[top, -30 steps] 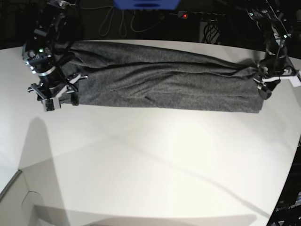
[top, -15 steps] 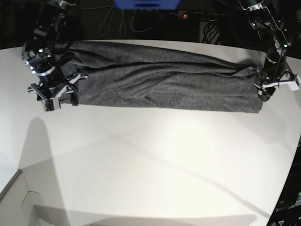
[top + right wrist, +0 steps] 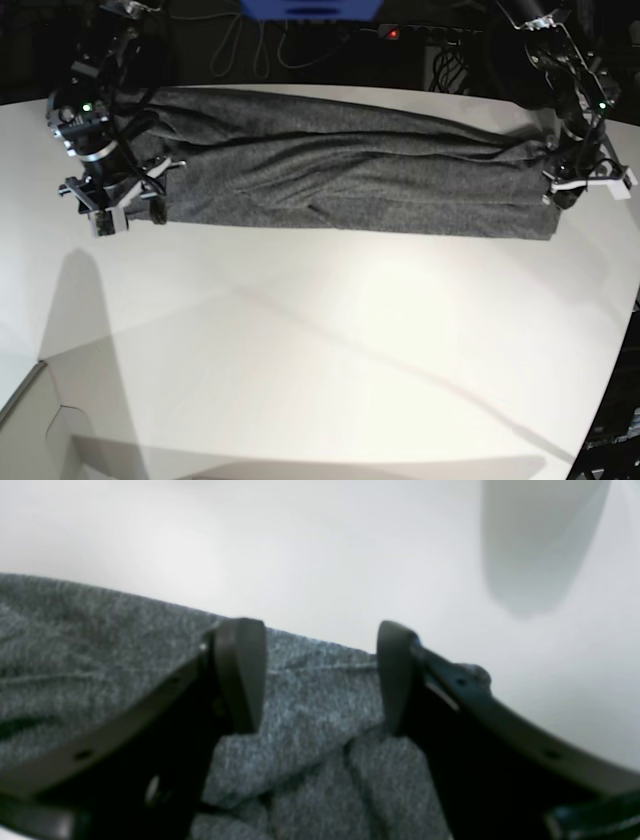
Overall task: Layout the t-shirt on the table in an organized manner, then fold the t-shirt properly
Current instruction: 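Grasp both ends of the grey strip with both grippers, then drag the held strip toward the robot with both grippers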
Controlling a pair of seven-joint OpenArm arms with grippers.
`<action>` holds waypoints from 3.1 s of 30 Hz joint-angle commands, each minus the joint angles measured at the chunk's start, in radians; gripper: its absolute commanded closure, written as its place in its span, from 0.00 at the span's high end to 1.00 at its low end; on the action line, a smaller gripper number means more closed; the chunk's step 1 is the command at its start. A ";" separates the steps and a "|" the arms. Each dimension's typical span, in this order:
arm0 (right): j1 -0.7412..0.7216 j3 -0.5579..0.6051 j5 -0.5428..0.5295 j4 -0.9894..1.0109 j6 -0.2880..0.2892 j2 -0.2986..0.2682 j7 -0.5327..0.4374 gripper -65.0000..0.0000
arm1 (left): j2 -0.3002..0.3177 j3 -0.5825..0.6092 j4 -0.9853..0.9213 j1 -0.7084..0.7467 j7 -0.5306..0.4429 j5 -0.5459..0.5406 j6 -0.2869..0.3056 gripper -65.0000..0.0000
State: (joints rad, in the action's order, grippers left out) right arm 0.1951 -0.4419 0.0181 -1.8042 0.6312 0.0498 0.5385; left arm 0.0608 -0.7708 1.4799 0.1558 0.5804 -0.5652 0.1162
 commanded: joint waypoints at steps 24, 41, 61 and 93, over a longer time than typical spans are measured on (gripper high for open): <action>-0.007 -0.001 -0.017 -0.016 0.005 -0.006 -0.025 0.55 | 0.018 -0.002 -0.049 -0.023 -0.020 -0.008 0.009 0.00; -0.009 -0.001 -0.017 -0.016 0.005 -0.006 -0.025 0.55 | 0.017 -0.002 0.066 -0.071 -0.020 -0.009 0.001 0.00; -0.013 -0.002 -0.017 -0.016 0.005 -0.008 -0.025 0.55 | 0.020 0.027 -0.018 -0.084 -0.020 -0.011 0.004 0.49; -0.006 -0.038 -0.016 -0.022 0.003 -0.001 -0.025 0.55 | 0.204 0.182 -0.017 0.021 -0.027 -0.008 0.012 0.80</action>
State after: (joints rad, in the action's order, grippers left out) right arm 0.1947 -0.4774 0.0185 -1.8057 0.6312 0.0536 0.5381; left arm 0.2493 -0.5816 1.4464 0.1810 0.5743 -0.5659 0.1207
